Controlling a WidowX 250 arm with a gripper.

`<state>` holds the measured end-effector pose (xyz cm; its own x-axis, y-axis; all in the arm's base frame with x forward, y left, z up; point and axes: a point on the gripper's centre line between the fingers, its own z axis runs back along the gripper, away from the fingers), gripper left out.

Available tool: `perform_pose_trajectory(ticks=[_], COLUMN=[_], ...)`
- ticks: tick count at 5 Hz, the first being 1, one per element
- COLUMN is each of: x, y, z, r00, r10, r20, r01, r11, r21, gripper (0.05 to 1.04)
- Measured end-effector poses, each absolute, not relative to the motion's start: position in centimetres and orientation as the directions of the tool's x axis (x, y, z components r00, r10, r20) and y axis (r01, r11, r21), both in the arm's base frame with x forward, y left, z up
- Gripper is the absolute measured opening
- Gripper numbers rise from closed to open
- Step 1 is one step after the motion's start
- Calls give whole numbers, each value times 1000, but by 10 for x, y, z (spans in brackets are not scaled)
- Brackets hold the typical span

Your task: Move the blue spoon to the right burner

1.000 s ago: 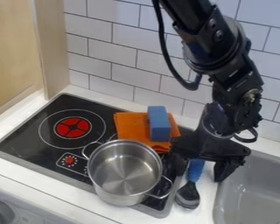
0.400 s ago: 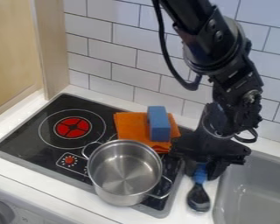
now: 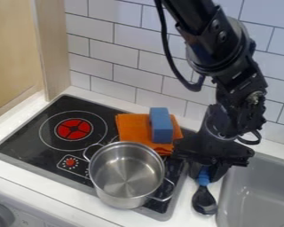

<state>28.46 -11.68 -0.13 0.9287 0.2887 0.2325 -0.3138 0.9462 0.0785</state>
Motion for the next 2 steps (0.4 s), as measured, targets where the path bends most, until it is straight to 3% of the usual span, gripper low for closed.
perform_pose_trajectory(ticks=[2], x=[284], y=[-117], z=[5], r00=[920], r10=[287], r20=[266], r01=[-315], r11=[947], r21=[69], gripper=[320])
